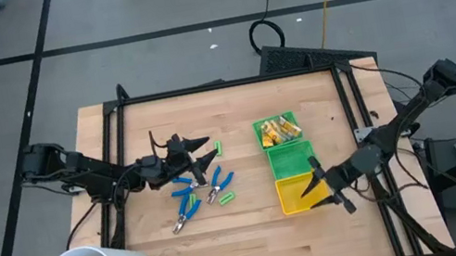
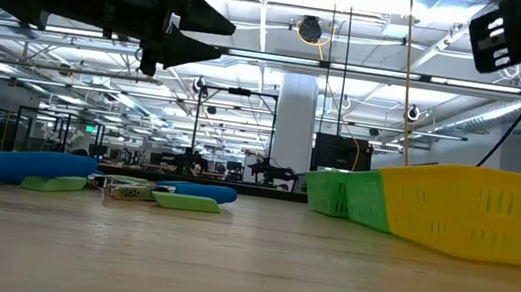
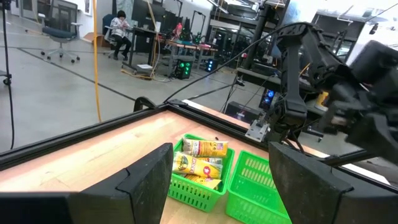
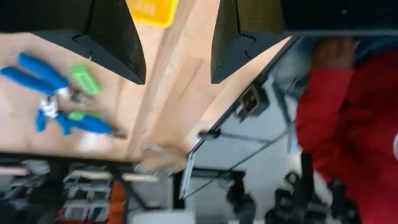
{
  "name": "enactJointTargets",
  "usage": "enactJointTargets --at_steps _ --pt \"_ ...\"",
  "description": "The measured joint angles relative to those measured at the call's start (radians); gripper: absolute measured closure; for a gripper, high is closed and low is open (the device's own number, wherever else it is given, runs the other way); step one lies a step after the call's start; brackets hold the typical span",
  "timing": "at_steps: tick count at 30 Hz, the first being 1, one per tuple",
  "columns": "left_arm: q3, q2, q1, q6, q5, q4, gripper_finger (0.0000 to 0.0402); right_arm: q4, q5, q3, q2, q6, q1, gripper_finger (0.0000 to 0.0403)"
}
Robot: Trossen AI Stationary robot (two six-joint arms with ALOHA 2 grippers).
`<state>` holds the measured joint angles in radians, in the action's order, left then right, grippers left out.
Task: Pick & Place School Supplies
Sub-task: Put the top left green eraser into the bottom green bin
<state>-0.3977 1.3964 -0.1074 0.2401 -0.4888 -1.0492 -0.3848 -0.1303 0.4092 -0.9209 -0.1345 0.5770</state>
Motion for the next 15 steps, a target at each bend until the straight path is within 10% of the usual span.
enactJointTargets --at_steps 15 --pt "0.000 0.000 0.000 0.000 0.000 0.000 0.0133 0.102 -0.003 -0.072 0.221 0.001 -0.144 0.0232"
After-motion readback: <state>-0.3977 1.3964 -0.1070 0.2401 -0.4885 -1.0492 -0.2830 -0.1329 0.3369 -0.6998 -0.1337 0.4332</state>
